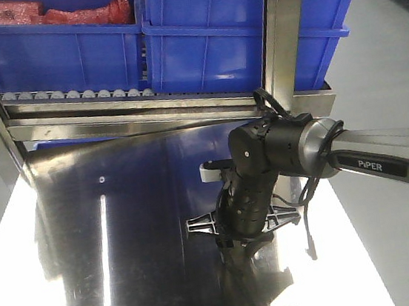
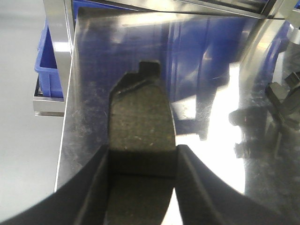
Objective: Move and align brake pads A on conveyor
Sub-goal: 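Lower and close the right gripper on the brake pad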
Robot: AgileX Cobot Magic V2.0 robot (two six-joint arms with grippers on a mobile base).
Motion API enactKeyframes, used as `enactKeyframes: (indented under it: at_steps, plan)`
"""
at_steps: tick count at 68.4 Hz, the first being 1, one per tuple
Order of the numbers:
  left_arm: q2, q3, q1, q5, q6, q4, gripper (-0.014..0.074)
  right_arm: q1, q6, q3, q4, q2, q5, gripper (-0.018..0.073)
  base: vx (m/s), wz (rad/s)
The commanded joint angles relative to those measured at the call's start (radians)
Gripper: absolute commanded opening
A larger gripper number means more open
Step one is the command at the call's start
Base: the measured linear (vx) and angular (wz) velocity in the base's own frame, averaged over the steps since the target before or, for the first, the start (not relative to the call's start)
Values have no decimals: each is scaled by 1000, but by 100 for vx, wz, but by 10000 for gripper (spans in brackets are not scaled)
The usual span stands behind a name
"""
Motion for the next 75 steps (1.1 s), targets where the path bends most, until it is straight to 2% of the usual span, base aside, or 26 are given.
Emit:
enactKeyframes:
  at_steps: [1,10,24,42,69,75]
  plan:
    - [16,-27,-4,-87,-2,4,-6,-5,-13,-27,-25,-50,-34,-17,0,0]
    - [16,-27,-4,-87,-2,4,-6,-5,-13,-26,-49,-56,-37,-11,0,0]
    - [16,-27,-4,-87,-2,4,-6,-7,-17,-18,-143,-112,-41,-7,0,0]
    - [16,-27,-4,-87,-2,4,-6,-23,-18,79,-163,-260,-128,-4,0,0]
    - [16,-27,-4,-87,-2,4,-6,-196,-149,337,-175,-612,-221,-4,0,0]
    - [16,-27,-4,-87,-2,4,-6,-206,-182,388,-181,-683,-230,-4,0,0]
